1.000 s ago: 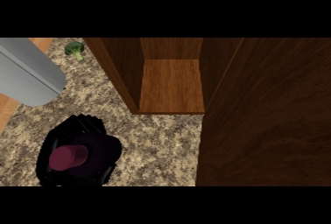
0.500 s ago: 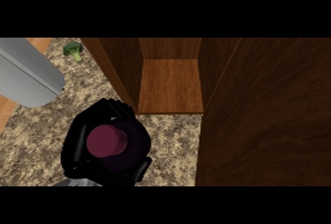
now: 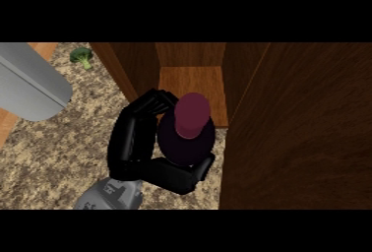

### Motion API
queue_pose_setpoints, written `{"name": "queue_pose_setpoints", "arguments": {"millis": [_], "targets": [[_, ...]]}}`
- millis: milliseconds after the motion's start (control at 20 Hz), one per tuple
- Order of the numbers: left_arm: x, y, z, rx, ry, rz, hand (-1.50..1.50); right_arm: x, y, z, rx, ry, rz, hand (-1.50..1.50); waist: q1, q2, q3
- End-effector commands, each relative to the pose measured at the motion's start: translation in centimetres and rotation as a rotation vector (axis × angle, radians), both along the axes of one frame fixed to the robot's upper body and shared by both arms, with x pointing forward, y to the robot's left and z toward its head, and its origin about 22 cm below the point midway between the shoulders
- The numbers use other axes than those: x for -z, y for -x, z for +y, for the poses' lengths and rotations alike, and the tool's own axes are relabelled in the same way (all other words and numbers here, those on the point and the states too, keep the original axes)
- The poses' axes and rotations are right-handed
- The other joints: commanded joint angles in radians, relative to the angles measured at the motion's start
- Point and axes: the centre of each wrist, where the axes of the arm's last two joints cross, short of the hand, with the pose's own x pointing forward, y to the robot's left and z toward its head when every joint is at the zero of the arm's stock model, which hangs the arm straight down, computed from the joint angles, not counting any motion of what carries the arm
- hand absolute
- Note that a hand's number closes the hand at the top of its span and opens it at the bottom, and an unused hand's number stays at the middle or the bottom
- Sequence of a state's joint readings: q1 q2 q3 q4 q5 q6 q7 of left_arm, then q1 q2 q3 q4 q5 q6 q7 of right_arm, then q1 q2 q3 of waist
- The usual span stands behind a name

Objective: Pick up the wine, place it into the cabinet and close the cabinet

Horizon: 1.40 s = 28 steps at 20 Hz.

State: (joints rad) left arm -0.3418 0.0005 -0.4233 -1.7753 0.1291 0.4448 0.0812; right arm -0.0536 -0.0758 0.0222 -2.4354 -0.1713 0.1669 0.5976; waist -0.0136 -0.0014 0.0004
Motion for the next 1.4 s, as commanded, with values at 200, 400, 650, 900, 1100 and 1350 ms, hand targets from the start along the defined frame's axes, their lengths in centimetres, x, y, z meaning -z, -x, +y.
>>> {"name": "queue_pose_setpoints", "arguments": {"millis": [200, 400, 650, 900, 1100, 1350], "targets": [[-1.5, -1.3, -4.2, -0.068, -0.027, 0.009, 1.5, -1.3, 1.4, -0.3, -0.023, -0.036, -0.036, -1.5, 0.002, 0.0, 0.0], [-1.1, -1.8, -3.5, -0.086, -0.051, -0.019, 1.5, -1.6, 2.4, -0.9, -0.041, -0.048, -0.056, -1.5, 0.003, 0.0, 0.0], [1.2, -2.8, -4.6, -0.11, -0.049, -0.013, 1.5, -2.1, 1.8, -0.5, -0.048, -0.05, -0.042, -1.5, -0.002, 0.002, -0.001], [1.8, -2.6, -3.5, -0.115, -0.003, 0.029, 1.5, -2.3, 3.4, -0.1, -0.039, -0.033, -0.049, -1.5, 0.003, -0.001, -0.001], [1.8, -5.1, -4.4, -0.159, 0.012, 0.032, 1.5, -1.7, 2.4, -1.3, -0.034, -0.03, -0.044, -1.5, -0.005, 0.002, 0.0], [4.1, -4.1, -3.6, -0.141, -0.018, 0.044, 1.5, -2.4, 1.7, -1.4, -0.044, -0.019, -0.039, -1.5, 0.006, 0.0, 0.0]]}}
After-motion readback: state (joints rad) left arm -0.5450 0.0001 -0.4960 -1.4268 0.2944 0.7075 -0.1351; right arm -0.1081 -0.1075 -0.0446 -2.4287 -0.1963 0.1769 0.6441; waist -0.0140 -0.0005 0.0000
